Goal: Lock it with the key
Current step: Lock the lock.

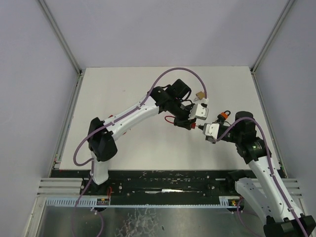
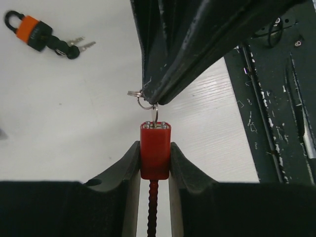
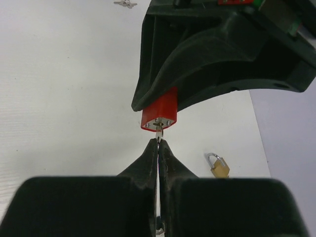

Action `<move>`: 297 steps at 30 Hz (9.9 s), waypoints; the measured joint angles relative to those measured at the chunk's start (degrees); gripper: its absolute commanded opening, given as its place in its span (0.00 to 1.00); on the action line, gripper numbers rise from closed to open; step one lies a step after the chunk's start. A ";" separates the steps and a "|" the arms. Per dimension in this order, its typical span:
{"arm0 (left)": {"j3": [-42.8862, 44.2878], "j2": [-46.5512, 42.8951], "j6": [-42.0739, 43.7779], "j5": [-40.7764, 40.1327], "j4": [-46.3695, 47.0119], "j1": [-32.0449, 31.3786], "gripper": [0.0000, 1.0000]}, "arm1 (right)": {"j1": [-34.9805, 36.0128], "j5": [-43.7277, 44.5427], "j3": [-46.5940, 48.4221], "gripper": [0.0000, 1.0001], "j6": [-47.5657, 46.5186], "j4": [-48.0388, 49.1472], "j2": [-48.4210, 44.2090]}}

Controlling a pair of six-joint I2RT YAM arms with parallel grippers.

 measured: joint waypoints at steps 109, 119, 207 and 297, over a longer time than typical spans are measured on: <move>-11.93 -7.93 -9.84 8.41 8.09 1.49 0.00 | 1.05 -9.31 -9.11 0.00 28.33 21.62 0.04; -18.36 -12.76 -10.86 0.02 15.54 -1.97 0.00 | -2.27 -12.94 -9.57 0.26 34.27 22.84 0.46; -27.04 -16.31 -32.74 -6.38 19.28 -0.37 0.00 | -6.27 -23.52 5.70 0.64 20.46 0.24 11.39; -42.99 -21.33 -40.61 4.39 35.21 -1.95 0.00 | 8.33 -14.71 4.15 0.00 -29.38 -17.81 15.54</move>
